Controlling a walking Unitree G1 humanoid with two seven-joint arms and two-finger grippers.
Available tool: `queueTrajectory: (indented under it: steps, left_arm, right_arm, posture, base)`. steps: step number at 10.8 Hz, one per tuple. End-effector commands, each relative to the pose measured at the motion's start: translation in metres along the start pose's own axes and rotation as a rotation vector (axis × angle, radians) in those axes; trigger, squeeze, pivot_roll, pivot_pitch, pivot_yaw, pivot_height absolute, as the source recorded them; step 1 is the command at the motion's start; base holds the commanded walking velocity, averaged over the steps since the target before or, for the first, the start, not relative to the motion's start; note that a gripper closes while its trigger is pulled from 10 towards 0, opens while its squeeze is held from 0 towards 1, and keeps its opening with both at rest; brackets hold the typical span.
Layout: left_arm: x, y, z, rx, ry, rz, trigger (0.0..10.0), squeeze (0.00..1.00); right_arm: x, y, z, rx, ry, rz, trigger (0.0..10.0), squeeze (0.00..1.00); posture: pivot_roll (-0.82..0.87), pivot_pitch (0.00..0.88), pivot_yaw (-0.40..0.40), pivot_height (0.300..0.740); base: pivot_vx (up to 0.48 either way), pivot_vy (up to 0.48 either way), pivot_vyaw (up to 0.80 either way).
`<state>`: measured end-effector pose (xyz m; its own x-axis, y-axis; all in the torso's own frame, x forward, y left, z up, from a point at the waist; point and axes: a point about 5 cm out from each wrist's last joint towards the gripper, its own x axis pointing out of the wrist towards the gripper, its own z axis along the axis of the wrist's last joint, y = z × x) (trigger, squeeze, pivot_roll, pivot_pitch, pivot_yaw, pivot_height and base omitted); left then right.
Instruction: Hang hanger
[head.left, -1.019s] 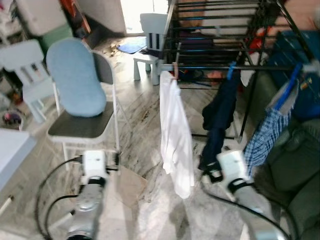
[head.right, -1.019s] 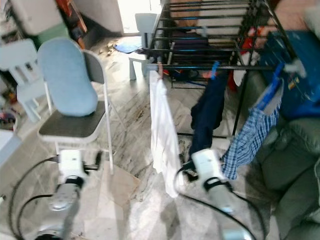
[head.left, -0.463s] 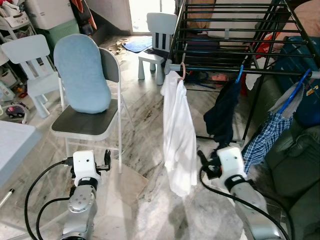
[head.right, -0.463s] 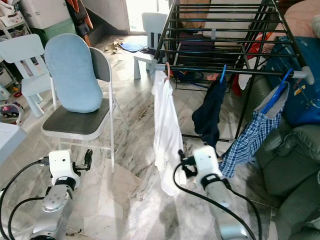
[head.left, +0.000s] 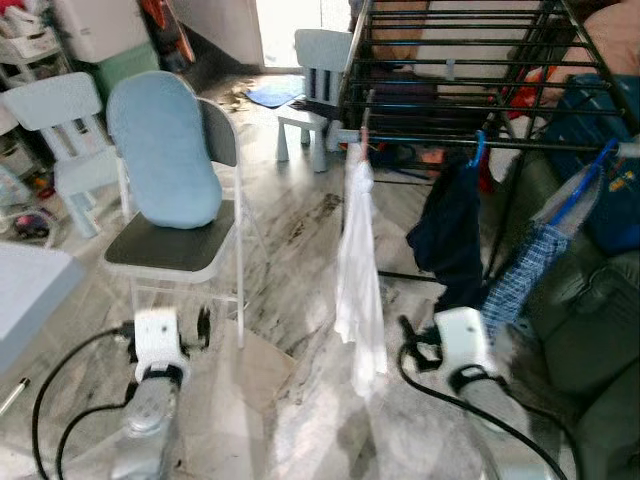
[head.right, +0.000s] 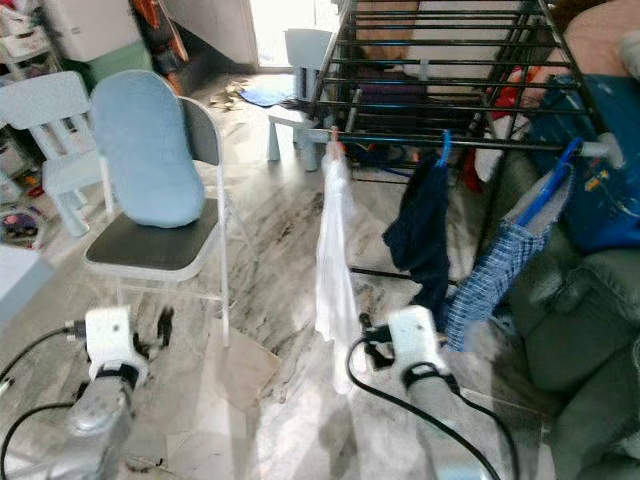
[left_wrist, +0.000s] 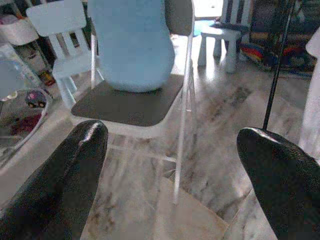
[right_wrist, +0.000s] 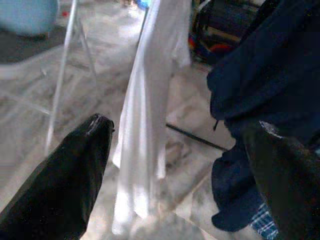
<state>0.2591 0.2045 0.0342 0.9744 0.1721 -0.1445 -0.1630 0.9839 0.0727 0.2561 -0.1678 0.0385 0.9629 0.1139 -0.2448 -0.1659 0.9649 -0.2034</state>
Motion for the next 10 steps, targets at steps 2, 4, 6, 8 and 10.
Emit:
queueTrajectory:
  steps: [2, 4, 6, 8, 10]
  left_arm:
    - [-0.008, 0.003, -0.001, -0.024, 0.003, -0.004, 10.0, 0.00]
    - [-0.008, -0.001, -0.004, -0.052, 0.020, -0.028, 10.0, 0.00]
    - [-0.008, -0.010, 0.000, -0.074, 0.004, -0.071, 10.0, 0.00]
    - [-0.003, -0.015, 0.005, -0.079, -0.010, -0.108, 10.0, 0.00]
    - [0.000, -0.017, 0.008, -0.070, -0.017, -0.132, 10.0, 0.00]
  right_arm:
    - [0.002, -0.002, 0.003, 0.006, 0.000, -0.039, 10.0, 0.00]
    - [-0.001, -0.016, 0.004, -0.003, 0.000, -0.111, 10.0, 0.00]
    - [-0.003, -0.009, -0.001, -0.011, 0.002, -0.088, 10.0, 0.00]
    - [0.000, -0.009, 0.006, -0.013, -0.023, -0.098, 10.0, 0.00]
    - [-0.001, -0.004, 0.003, -0.015, -0.016, -0.080, 10.0, 0.00]
  posture:
    - [-0.08, 0.000, 0.048, 0.740]
    - [-0.10, 0.000, 0.057, 0.740]
    - [-0.11, 0.000, 0.073, 0.740]
    - [-0.11, 0.000, 0.085, 0.740]
    - [-0.10, 0.000, 0.084, 0.740]
  base:
    - [0.000, 0.000, 0.00]
    - [0.000, 0.000, 0.00]
    - [0.122, 0.000, -0.60]
    - [0.311, 0.315, -0.57]
    - [0.292, 0.382, -0.21]
